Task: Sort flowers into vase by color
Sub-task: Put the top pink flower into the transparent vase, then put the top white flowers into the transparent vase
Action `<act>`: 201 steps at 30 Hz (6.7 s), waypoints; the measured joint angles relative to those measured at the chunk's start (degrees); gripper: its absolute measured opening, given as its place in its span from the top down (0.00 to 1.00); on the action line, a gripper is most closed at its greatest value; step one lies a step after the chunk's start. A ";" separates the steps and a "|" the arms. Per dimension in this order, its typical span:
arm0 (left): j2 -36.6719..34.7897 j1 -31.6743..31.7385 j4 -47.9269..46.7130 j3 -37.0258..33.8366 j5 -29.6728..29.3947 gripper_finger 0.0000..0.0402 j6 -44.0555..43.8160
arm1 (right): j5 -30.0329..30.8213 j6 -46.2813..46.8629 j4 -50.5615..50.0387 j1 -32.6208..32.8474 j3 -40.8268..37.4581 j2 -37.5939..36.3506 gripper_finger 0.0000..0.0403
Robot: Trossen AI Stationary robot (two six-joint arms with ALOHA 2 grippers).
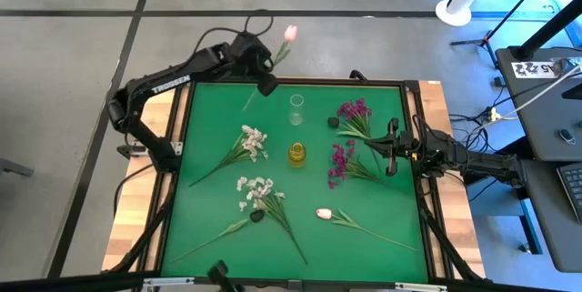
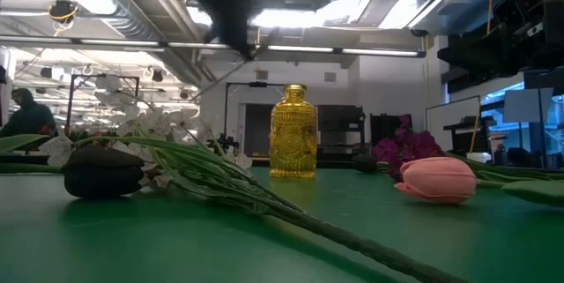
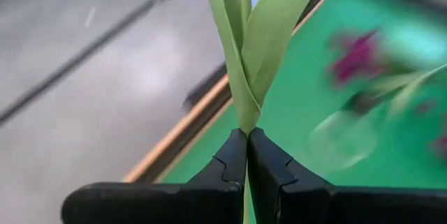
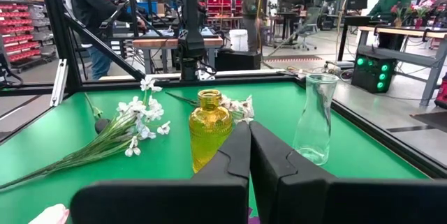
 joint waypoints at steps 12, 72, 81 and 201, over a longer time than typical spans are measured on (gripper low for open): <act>-2.40 -7.61 30.33 -0.66 12.80 1.00 6.21 | -0.05 -0.01 -0.01 0.00 0.02 0.01 1.00; -0.47 -2.22 80.45 -35.90 18.06 1.00 0.79 | -0.11 -0.01 -0.01 0.00 0.02 0.01 1.00; 6.90 -1.53 84.53 -35.90 17.91 1.00 -0.12 | -0.12 0.00 -0.01 0.00 0.01 0.00 1.00; -15.55 -31.25 -24.91 -35.86 -3.20 0.45 -46.17 | -2.10 7.56 2.13 0.00 0.07 0.02 1.00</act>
